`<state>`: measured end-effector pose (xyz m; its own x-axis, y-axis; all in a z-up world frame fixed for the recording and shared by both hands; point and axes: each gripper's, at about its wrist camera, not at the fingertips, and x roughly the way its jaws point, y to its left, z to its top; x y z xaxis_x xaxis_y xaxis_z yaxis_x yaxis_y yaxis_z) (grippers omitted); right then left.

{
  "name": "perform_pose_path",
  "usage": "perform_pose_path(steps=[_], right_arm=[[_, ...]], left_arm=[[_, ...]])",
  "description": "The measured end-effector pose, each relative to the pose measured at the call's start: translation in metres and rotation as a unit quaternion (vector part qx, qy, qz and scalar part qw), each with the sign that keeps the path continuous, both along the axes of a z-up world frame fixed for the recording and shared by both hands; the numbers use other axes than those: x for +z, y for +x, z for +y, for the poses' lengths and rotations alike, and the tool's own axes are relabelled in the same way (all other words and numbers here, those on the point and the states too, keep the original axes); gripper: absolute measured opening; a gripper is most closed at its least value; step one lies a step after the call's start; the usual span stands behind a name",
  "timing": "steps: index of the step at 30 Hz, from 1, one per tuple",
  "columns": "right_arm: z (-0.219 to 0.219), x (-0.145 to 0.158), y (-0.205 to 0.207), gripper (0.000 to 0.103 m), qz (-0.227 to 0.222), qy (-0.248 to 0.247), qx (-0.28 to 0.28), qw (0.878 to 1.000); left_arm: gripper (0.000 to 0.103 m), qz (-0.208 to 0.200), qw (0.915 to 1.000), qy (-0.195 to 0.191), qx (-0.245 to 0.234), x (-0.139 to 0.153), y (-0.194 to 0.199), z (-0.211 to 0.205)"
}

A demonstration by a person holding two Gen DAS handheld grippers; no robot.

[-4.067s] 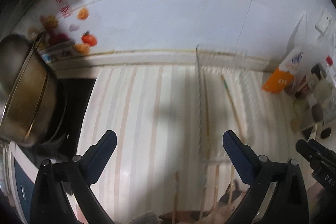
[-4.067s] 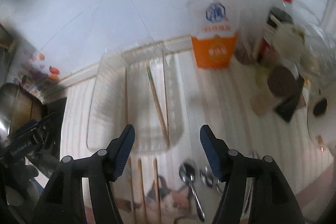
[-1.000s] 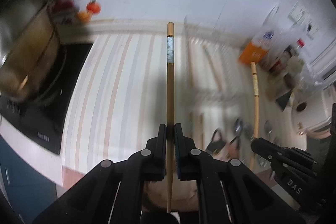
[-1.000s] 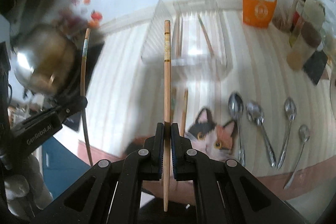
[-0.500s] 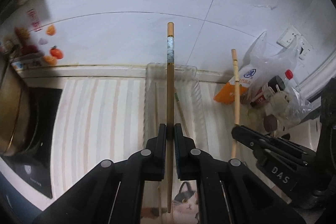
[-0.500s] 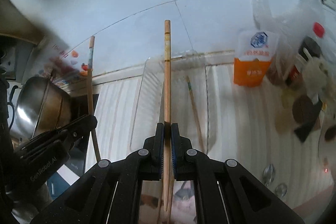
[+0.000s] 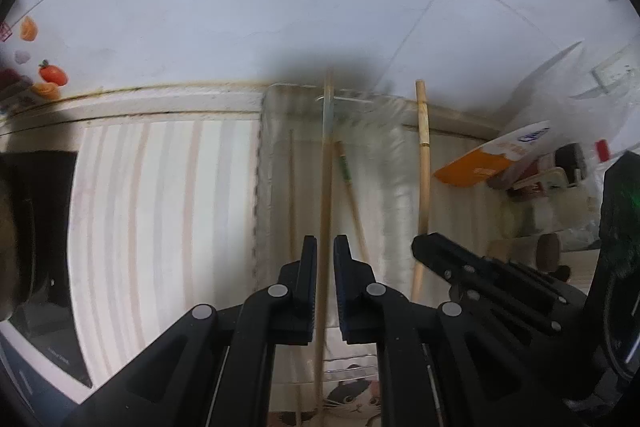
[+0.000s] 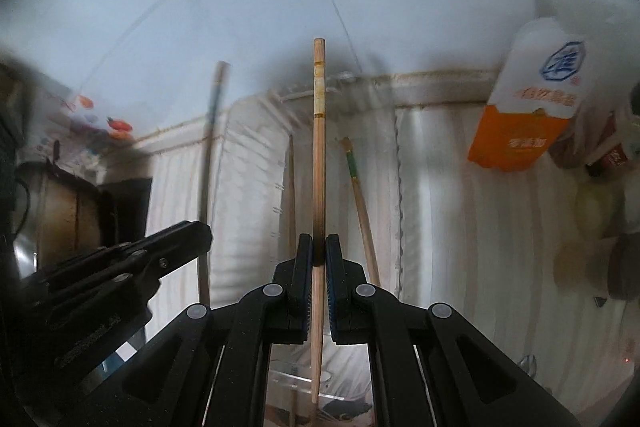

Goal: Organize utensils
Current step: 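Open the left tool in the basket while the right tool releases its chopstick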

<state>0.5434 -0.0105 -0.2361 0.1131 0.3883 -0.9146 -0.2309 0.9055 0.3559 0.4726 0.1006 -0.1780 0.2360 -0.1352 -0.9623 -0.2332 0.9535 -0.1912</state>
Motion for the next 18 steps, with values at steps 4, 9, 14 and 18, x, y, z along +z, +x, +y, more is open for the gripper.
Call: perform_pose_path(steps=[4, 9, 14, 18], right_arm=[[-0.009, -0.001, -0.003, 0.035, -0.007, 0.0, -0.006, 1.0], [-0.033, 0.013, -0.021, 0.035, -0.03, -0.007, -0.028, 0.999], [-0.059, 0.027, -0.066, 0.045, -0.06, -0.024, -0.038, 0.997], [-0.068, 0.019, -0.109, 0.05, -0.061, -0.028, -0.041, 0.997]], left_arm=[[0.012, -0.014, 0.9997, 0.02, 0.008, 0.009, -0.008, 0.004], [0.057, -0.048, 0.9961, 0.06, 0.042, 0.026, -0.04, 0.019], [0.103, -0.089, 0.9871, 0.107, 0.079, 0.032, -0.087, 0.031], [0.103, -0.072, 0.9858, 0.128, 0.081, 0.014, -0.126, 0.031]])
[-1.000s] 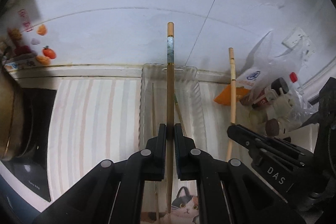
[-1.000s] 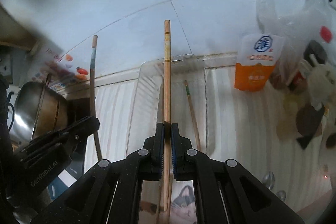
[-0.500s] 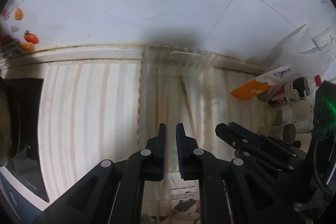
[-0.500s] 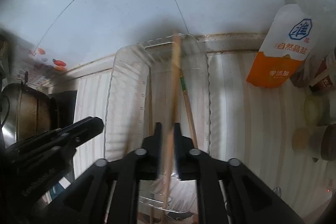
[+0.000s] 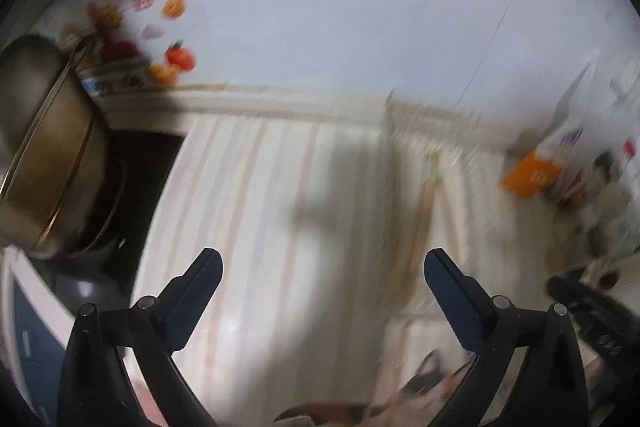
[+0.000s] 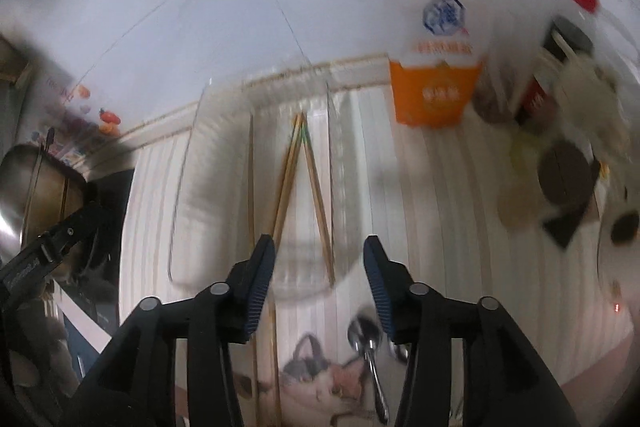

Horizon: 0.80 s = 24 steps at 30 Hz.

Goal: Organize utensils
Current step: 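Open the left tool in the basket while the right tool releases its chopstick, then grasp a chopstick with the left tool while the right tool grasps another chopstick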

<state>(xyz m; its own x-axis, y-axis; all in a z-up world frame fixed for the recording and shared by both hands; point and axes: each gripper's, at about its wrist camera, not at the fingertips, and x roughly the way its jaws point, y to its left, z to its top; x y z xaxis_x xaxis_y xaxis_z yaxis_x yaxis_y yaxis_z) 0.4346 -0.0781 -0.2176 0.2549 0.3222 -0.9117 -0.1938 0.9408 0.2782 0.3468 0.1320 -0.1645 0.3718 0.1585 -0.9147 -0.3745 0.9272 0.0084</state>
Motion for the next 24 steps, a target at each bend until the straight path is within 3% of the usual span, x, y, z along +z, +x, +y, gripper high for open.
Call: perform_pose_path(steps=[2, 7, 11, 16, 17, 20, 24], right_arm=[[-0.002, -0.011, -0.019, 0.05, 0.011, 0.0, 0.001, 1.0], [0.018, -0.07, -0.07, 0.05, 0.085, -0.001, 0.02, 0.996], [0.046, -0.117, -0.103, 0.044, 0.129, -0.006, 0.041, 0.991], [0.075, -0.136, -0.12, 0.044, 0.131, -0.04, 0.076, 0.988], [0.079, -0.134, -0.124, 0.04, 0.112, -0.055, 0.084, 0.989], [0.079, -0.134, -0.128, 0.007, 0.104, -0.092, 0.095, 0.986], [0.045, -0.133, -0.121, 0.007, 0.119, -0.107, 0.066, 0.985]], left_arm=[[0.103, 0.017, 0.9998, 0.01, 0.0, -0.02, -0.022, -0.003], [0.103, 0.096, 0.993, 0.069, 0.005, -0.086, -0.067, -0.01], [0.103, 0.147, 0.9865, 0.066, 0.026, -0.132, -0.097, 0.001], [0.103, 0.162, 0.9831, 0.076, 0.038, -0.146, -0.114, 0.007], [0.103, 0.161, 0.9834, 0.075, 0.037, -0.145, -0.115, 0.006], [0.103, 0.159, 0.9849, 0.062, 0.03, -0.145, -0.116, 0.0], [0.103, 0.157, 0.9873, 0.023, -0.004, -0.141, -0.107, -0.027]])
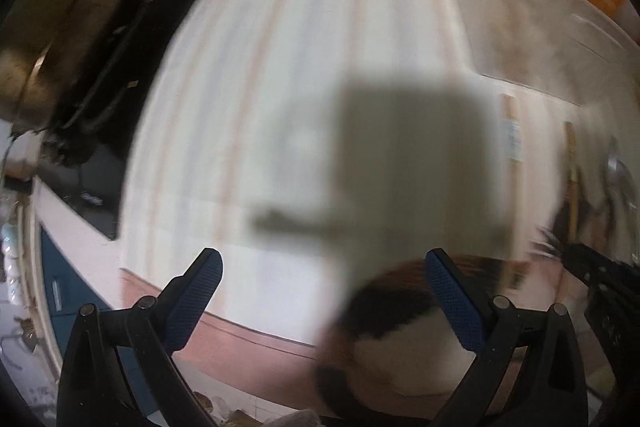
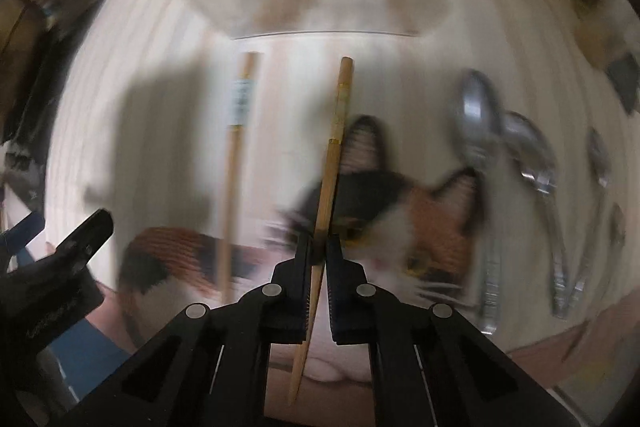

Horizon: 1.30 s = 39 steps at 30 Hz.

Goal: Organize utensils
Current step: 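Grasp a chopstick with the left tool while the right tool grasps another chopstick, then lift the left tool's chopstick into the basket while the right tool carries its chopstick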

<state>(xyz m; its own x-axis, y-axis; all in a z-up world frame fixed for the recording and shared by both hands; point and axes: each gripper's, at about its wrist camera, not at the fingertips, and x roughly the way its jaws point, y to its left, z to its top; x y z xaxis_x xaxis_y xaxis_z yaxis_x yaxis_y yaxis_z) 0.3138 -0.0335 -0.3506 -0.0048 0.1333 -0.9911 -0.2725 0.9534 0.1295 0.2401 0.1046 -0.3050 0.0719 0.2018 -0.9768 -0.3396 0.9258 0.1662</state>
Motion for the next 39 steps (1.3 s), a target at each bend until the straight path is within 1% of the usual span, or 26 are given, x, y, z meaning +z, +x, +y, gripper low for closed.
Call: perform_pose_path(steps=[3, 5, 6, 7, 8, 9, 10, 11, 12, 13, 15, 18, 20, 21, 24, 27, 29, 32, 34, 37, 39], right_arm=[[-0.029, 0.001, 0.005, 0.007, 0.004, -0.012, -0.018, 1.0], [-0.046, 0.002, 0.006, 0.007, 0.009, -0.009, -0.026, 1.0], [-0.051, 0.002, 0.005, 0.007, 0.009, -0.009, -0.027, 1.0], [-0.057, 0.002, 0.005, 0.007, 0.009, -0.008, -0.028, 1.0], [-0.061, 0.002, 0.004, 0.007, 0.01, -0.006, -0.03, 0.999], [-0.065, 0.003, 0.002, 0.007, 0.009, -0.005, -0.031, 0.999], [-0.067, 0.004, 0.001, 0.007, 0.009, -0.005, -0.033, 0.999], [-0.071, 0.003, -0.002, 0.007, 0.008, -0.005, -0.034, 0.999], [-0.073, 0.004, -0.003, 0.007, 0.006, -0.006, -0.033, 0.999], [-0.074, 0.005, -0.006, 0.007, 0.004, -0.007, -0.033, 0.999], [-0.074, 0.005, -0.009, 0.007, 0.001, -0.011, -0.033, 0.999], [-0.078, 0.008, -0.017, 0.007, -0.006, -0.016, -0.03, 0.999], [-0.058, 0.007, -0.02, 0.007, -0.008, -0.01, -0.03, 0.999], [-0.057, 0.007, -0.023, 0.007, -0.005, -0.005, -0.027, 1.0], [-0.046, 0.005, -0.029, 0.007, 0.009, 0.008, -0.008, 1.0], [-0.039, 0.005, -0.032, 0.007, 0.011, -0.001, 0.009, 1.0], [-0.035, 0.004, -0.032, 0.007, 0.017, 0.001, 0.006, 1.0], [-0.033, 0.001, -0.031, 0.007, 0.022, 0.001, 0.009, 1.0], [-0.023, 0.002, -0.018, 0.007, 0.022, -0.003, 0.013, 1.0], [-0.016, -0.006, 0.003, 0.007, 0.021, -0.008, 0.018, 1.0], [-0.012, -0.008, 0.004, 0.007, 0.02, -0.009, 0.019, 1.0]], left_arm=[[0.102, 0.0, 0.9982, -0.05, -0.032, -0.005, 0.011, -0.032], [0.099, 0.003, 0.9957, -0.077, -0.051, -0.011, 0.019, -0.049], [0.088, 0.005, 0.9945, -0.087, -0.058, -0.014, 0.022, -0.056], [0.071, 0.01, 0.9931, -0.097, -0.065, -0.019, 0.025, -0.063], [0.06, 0.018, 0.9922, -0.101, -0.071, -0.024, 0.028, -0.068], [0.048, 0.023, 0.9918, -0.101, -0.075, -0.027, 0.028, -0.071], [0.034, 0.013, 0.9922, -0.093, -0.082, -0.024, 0.028, -0.074], [0.027, 0.01, 0.992, -0.093, -0.086, -0.023, 0.028, -0.074], [0.014, 0.01, 0.9919, -0.094, -0.085, -0.021, 0.028, -0.074], [0.005, 0.011, 0.9921, -0.095, -0.081, -0.02, 0.026, -0.071], [0.004, 0.011, 0.9926, -0.1, -0.068, -0.019, 0.023, -0.062], [0.004, 0.014, 0.9938, -0.097, -0.053, -0.018, 0.013, -0.044], [0.004, 0.015, 0.9939, -0.097, -0.049, -0.017, 0.008, -0.037], [0.004, 0.016, 0.9941, -0.097, -0.047, -0.018, 0.006, -0.033], [0.004, 0.02, 0.994, -0.096, -0.05, -0.016, 0.004, -0.031], [0.005, 0.02, 0.994, -0.094, -0.052, -0.015, 0.005, -0.031], [0.005, 0.018, 0.9941, -0.095, -0.048, -0.02, 0.003, -0.033], [0.005, 0.016, 0.9941, -0.097, -0.047, -0.02, 0.002, -0.032], [0.006, 0.016, 0.9939, -0.099, -0.046, -0.018, -0.003, -0.026], [0.006, 0.016, 0.9938, -0.1, -0.046, -0.016, -0.002, -0.023], [0.006, 0.014, 0.9939, -0.1, -0.043, -0.016, -0.002, -0.021]])
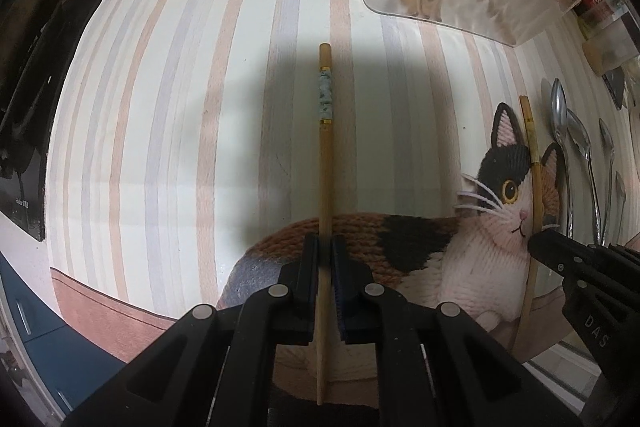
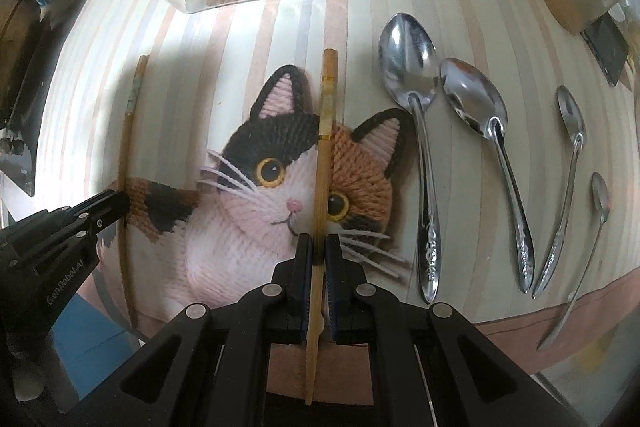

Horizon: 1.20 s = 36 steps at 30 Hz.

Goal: Organize utensils
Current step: 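Lift the left tool's chopstick into the basket while the right tool carries its chopstick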

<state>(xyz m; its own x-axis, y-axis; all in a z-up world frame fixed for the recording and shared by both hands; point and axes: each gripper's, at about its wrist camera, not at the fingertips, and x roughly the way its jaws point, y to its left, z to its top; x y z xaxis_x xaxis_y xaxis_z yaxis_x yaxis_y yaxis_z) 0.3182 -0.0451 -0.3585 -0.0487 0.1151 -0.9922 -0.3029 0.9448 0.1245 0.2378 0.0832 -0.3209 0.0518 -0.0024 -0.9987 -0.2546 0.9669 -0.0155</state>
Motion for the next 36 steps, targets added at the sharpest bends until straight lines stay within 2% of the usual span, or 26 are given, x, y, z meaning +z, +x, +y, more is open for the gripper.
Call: perform_pose_path(steps=[12, 17, 23, 36], right_arm=[[-0.006, 0.005, -0.016, 0.006, -0.02, -0.001, -0.007, 1.0], [-0.008, 0.009, -0.025, 0.006, -0.026, 0.008, -0.011, 1.0], [-0.011, 0.031, -0.025, 0.006, -0.056, 0.025, -0.004, 0.998], [0.0, 0.128, -0.028, 0.006, -0.15, 0.083, 0.034, 0.985]], left_arm=[[0.004, -0.006, 0.9999, 0.013, 0.0, -0.002, -0.007, -0.005], [0.004, -0.014, 0.9997, 0.017, 0.009, 0.009, -0.017, 0.002], [0.004, -0.045, 0.9983, 0.031, 0.016, 0.042, -0.019, 0.015], [0.004, -0.139, 0.988, 0.058, 0.036, 0.136, -0.013, 0.045]])
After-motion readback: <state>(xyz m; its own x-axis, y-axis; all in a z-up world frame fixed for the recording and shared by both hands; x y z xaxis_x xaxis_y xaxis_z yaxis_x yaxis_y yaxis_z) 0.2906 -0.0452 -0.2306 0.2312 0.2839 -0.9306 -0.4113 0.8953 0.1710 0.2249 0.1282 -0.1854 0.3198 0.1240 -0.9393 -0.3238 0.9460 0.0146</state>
